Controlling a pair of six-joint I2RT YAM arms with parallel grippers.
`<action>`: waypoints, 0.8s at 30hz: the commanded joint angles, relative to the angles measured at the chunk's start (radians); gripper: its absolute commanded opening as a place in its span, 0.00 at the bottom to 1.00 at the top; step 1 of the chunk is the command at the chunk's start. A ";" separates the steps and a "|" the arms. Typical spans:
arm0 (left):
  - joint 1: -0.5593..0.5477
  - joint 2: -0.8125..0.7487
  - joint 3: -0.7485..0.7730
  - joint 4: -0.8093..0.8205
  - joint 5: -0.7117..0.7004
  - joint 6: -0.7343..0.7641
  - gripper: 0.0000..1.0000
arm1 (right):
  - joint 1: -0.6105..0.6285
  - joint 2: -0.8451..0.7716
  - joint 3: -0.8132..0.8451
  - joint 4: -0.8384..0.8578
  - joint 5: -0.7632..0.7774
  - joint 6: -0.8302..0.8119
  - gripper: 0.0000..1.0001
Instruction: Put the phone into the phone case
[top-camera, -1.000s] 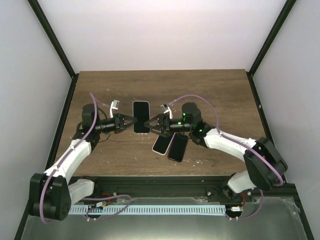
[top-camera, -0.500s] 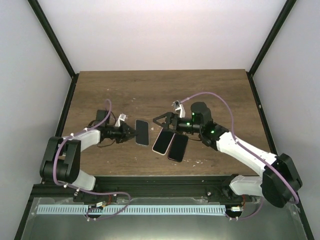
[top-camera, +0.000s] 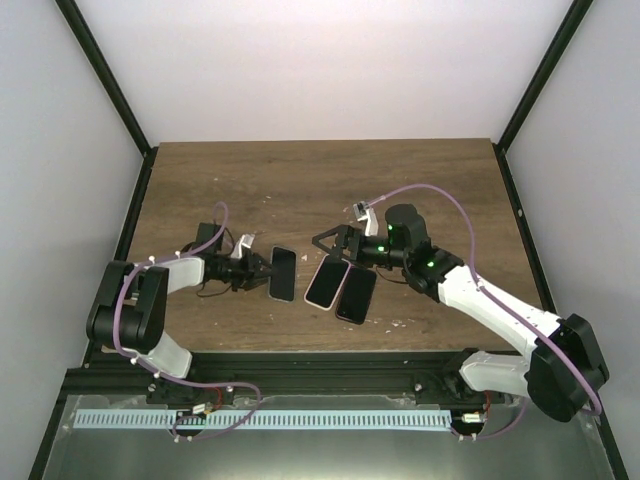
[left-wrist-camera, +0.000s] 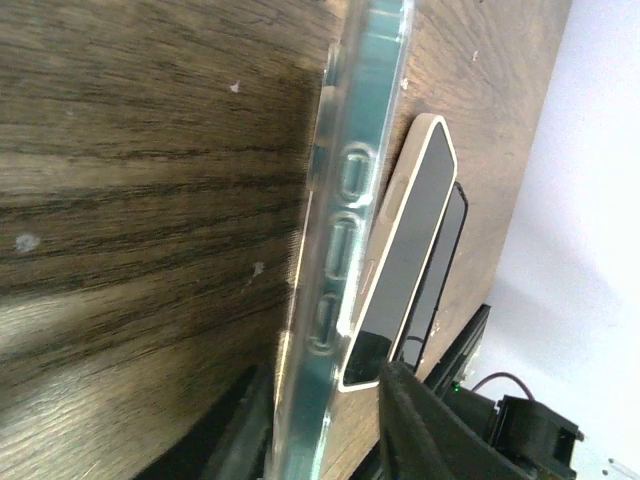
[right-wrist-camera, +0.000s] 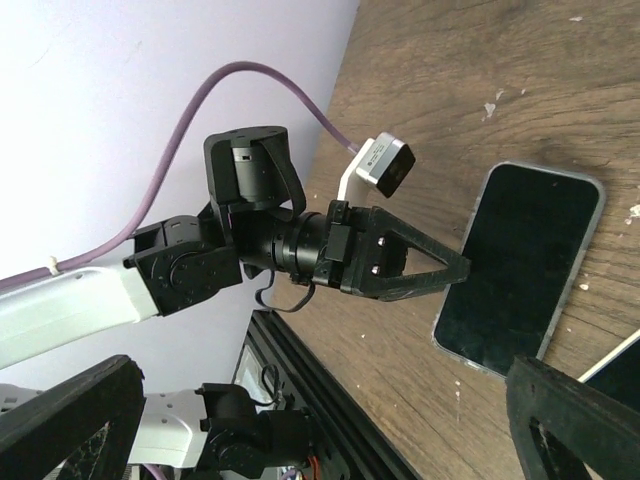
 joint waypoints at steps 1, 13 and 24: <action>-0.003 -0.006 0.029 -0.064 -0.030 0.053 0.41 | -0.008 -0.020 0.043 -0.031 0.033 -0.020 1.00; -0.002 -0.236 0.135 -0.312 -0.234 0.126 1.00 | -0.013 -0.069 0.098 -0.189 0.183 -0.110 1.00; -0.003 -0.495 0.402 -0.564 -0.390 0.255 1.00 | -0.014 -0.184 0.218 -0.429 0.426 -0.227 1.00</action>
